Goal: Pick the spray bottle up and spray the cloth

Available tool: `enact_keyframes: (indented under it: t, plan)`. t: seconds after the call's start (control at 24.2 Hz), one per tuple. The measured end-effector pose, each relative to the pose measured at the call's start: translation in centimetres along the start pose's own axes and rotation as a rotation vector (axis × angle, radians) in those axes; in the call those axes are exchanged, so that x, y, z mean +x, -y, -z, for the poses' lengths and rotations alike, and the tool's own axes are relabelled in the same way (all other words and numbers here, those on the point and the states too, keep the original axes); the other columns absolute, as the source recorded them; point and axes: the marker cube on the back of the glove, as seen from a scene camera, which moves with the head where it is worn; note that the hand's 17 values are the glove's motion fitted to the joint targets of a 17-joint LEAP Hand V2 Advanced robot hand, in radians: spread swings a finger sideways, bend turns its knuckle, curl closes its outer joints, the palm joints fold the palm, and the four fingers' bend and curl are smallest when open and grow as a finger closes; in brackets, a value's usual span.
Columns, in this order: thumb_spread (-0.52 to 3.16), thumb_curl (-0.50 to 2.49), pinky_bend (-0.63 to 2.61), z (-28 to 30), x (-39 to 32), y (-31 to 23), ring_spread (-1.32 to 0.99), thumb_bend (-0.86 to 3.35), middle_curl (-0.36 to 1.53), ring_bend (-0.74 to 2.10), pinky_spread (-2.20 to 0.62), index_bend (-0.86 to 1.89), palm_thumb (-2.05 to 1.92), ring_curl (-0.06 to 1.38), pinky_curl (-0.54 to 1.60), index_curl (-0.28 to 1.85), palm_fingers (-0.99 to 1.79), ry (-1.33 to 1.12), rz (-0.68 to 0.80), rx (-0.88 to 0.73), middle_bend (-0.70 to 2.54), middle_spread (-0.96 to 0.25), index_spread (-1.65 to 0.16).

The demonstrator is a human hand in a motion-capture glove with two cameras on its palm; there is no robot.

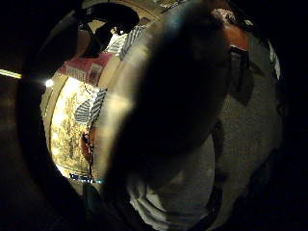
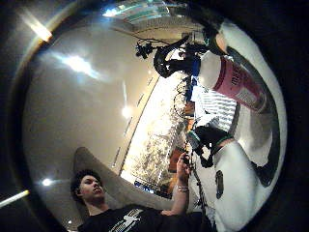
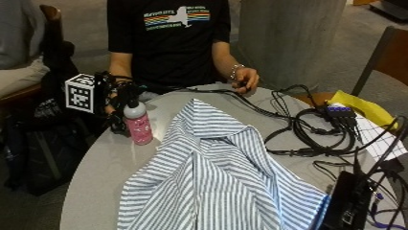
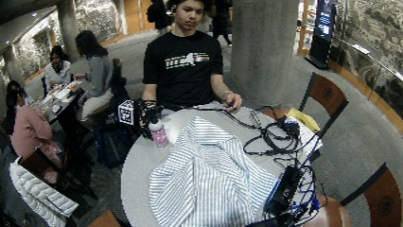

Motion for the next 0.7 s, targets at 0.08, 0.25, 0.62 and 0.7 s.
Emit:
enact_keyframes:
  t: [0.08,0.25,0.62,0.7]
  plan:
    - [0.96,0.34,0.52,-0.17,-0.10,0.35,0.02,0.01,0.33,0.45,0.17,0.12,0.84,0.33,0.36,0.22,0.58,-0.005,0.002,0.000,0.18,0.06,-0.33]
    - [0.95,0.39,0.52,-0.54,-0.22,0.78,0.02,0.10,0.36,0.42,0.19,0.15,1.02,0.32,0.36,0.24,0.69,0.007,0.011,0.054,0.25,0.03,-0.30]
    - [0.61,0.51,0.45,0.04,0.17,0.30,-0.10,0.16,0.42,0.54,-0.13,0.31,1.24,0.39,0.35,0.35,1.21,0.024,0.035,0.182,0.29,-0.09,-0.23]
    - [0.55,0.54,0.46,0.03,0.15,0.27,-0.11,0.18,0.44,0.55,-0.18,0.38,1.27,0.42,0.37,0.38,1.24,0.030,0.031,0.177,0.31,-0.10,-0.24]
